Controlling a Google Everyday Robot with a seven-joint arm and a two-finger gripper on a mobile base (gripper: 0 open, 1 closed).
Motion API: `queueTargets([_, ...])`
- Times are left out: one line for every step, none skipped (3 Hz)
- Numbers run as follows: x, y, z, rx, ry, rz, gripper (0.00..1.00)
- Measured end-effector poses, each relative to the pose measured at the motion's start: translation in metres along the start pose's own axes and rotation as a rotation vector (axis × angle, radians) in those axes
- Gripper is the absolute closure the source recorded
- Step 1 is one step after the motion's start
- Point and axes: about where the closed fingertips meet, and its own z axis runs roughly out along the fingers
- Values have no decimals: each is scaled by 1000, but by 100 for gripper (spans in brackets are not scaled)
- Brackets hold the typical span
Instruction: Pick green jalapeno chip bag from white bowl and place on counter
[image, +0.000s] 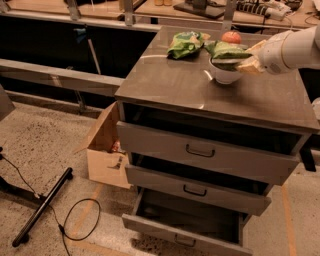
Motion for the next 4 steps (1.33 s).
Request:
queueTargets([-7, -13, -7, 54, -30, 76, 100])
queueTargets([-13, -26, -14, 113, -55, 127, 100])
queueTargets([-5, -44, -33, 202, -33, 163, 100])
queueTargets([9, -60, -55, 280, 1, 191, 100])
